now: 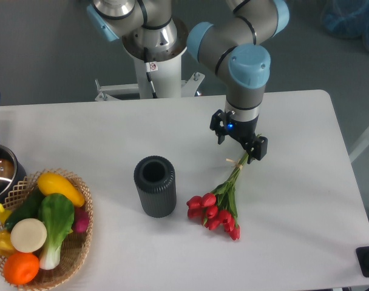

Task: Pick up the flowers from the table
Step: 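Move the gripper over the tulip stems and lower toward them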

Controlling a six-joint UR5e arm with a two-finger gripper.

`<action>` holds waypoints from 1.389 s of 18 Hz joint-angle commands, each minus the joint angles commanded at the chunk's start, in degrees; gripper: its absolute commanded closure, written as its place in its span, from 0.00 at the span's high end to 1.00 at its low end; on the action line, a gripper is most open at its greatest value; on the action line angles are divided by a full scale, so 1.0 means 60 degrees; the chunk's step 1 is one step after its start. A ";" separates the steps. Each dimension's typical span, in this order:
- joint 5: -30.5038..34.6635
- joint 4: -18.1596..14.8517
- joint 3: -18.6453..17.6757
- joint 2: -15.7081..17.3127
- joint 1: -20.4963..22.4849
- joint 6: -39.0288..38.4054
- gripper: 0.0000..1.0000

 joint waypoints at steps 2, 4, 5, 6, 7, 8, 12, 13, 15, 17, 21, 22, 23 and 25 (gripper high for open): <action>-0.0205 0.0073 0.0059 -0.0161 0.0000 0.0014 1.00; -0.0206 0.0147 0.0044 -0.0220 -0.0029 -0.0073 1.00; -0.0206 0.0147 0.0058 -0.0235 -0.0102 -0.0088 1.00; -0.0206 0.0147 0.0059 -0.0308 -0.0132 -0.0088 1.00; -0.0191 0.0147 0.0088 -0.0410 -0.0146 -0.0103 1.00; -0.0191 0.0147 0.0131 -0.0440 -0.0161 -0.0175 1.00; -0.0118 0.0205 0.0366 -0.0966 -0.0527 -0.0775 1.00; -0.0103 0.0263 0.0410 -0.1084 -0.0600 -0.0893 1.00; -0.0059 0.0497 0.0439 -0.1289 -0.0776 -0.1025 1.00; -0.0045 0.0659 0.0454 -0.1406 -0.0835 -0.1128 1.00; -0.0045 0.0689 0.0586 -0.1597 -0.0864 -0.1186 1.00; -0.0045 0.0703 0.0615 -0.1655 -0.0893 -0.1187 1.00; -0.0045 0.0703 0.0659 -0.1685 -0.0908 -0.1201 1.00; -0.0045 0.0703 0.0819 -0.1816 -0.0923 -0.1201 1.00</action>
